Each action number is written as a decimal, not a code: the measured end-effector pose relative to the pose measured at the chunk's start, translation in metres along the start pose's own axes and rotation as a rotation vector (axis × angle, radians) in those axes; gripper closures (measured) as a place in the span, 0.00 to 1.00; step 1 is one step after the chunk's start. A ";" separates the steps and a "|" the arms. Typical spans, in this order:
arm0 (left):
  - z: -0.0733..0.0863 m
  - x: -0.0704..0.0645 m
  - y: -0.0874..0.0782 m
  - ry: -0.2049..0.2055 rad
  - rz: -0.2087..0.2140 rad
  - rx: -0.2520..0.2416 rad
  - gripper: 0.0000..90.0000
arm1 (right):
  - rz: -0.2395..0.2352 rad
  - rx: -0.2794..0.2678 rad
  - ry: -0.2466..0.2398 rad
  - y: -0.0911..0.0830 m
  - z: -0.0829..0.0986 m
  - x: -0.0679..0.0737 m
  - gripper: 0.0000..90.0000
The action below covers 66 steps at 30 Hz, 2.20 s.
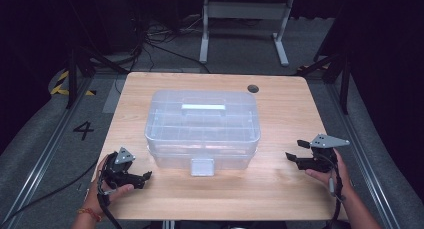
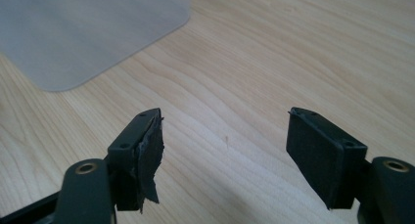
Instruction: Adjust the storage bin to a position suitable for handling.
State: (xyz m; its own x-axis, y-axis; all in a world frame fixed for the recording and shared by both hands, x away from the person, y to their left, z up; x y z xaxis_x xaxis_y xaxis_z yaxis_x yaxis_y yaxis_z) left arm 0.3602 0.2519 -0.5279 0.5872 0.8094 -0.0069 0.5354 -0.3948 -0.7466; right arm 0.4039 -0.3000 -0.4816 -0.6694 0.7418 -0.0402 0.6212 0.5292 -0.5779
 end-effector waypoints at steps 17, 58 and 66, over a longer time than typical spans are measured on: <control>-0.001 0.000 0.001 -0.003 0.005 -0.002 0.00 | -0.036 -0.106 -0.070 -0.006 -0.058 0.014 0.35; -0.001 0.001 0.001 0.003 0.006 -0.002 0.00 | -0.112 -0.233 -0.195 0.003 -0.161 0.055 0.38; -0.001 0.001 0.001 0.005 0.006 -0.002 0.00 | -0.125 -0.232 -0.217 0.011 -0.173 0.062 0.38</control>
State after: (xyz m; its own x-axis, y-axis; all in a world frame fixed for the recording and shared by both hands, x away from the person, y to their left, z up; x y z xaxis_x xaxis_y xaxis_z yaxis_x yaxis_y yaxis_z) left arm 0.3619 0.2516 -0.5280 0.5931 0.8051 -0.0083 0.5334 -0.4006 -0.7450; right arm 0.4392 -0.1771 -0.3494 -0.8018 0.5736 -0.1680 0.5885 0.7087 -0.3891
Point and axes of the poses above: each handheld gripper's, and its own axes: y roughly forward along the jaws, z roughly out of its underside, x roughly to its left, the point moved 6 cm from there along y, roughly forward along the jaws, and after that the axes turned 1 degree about -x, right-handed, at the moved point
